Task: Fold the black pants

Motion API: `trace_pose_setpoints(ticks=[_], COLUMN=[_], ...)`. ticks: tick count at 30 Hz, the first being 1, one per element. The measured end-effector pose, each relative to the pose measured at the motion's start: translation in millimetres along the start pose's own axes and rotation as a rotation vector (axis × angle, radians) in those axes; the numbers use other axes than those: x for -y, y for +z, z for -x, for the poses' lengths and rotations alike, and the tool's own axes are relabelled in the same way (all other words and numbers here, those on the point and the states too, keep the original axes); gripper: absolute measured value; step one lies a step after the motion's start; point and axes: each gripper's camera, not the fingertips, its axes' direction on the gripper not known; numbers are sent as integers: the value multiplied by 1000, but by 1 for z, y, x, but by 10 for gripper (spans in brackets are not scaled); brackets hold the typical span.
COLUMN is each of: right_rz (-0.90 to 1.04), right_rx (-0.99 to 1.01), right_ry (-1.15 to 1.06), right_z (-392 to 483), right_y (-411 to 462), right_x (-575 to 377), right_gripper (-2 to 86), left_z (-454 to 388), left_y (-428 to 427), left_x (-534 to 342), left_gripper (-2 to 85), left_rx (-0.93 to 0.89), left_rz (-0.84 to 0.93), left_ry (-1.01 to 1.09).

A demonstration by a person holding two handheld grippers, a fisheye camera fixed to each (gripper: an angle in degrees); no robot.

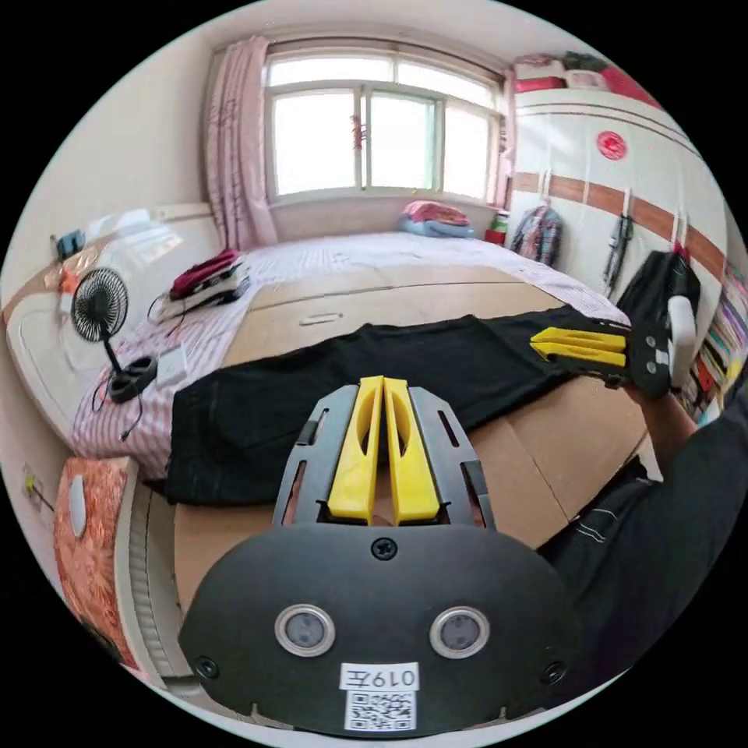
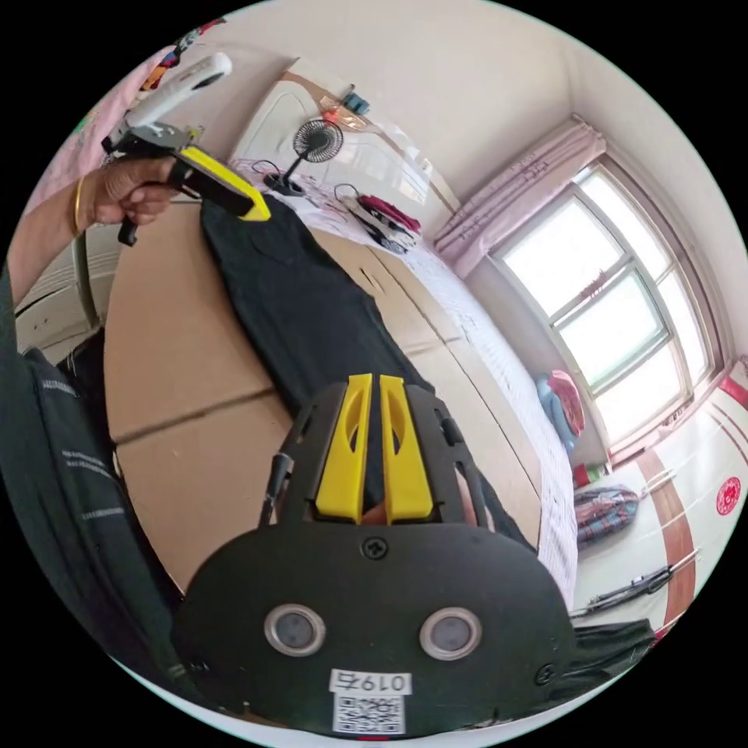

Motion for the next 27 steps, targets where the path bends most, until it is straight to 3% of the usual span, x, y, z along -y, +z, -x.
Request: trace_pose_setpoints(ticks=[5,12,17,21,27], right_rz=[195,211,203,191,176], right_rx=[-25,-46,-26,9,55], right_ry=[-63,-109,-128,-118,-67], right_z=[-14,-21,-34,-46,-65], right_y=[2,6,13,12,11], right_x=[-64,-80,-88,-97,-110], right_gripper=[55,59,57,53,54], left_z=[-134,-292,-349,-377,-409], left_y=[55,107,125,130,145], left_x=[55,110,127,143,165], left_gripper=[10,17,16,13,10], left_rx=[-230,-164,-42,-91,-16], left_rz=[32,30,51,66,84], left_ry=[313,626,760,801,817])
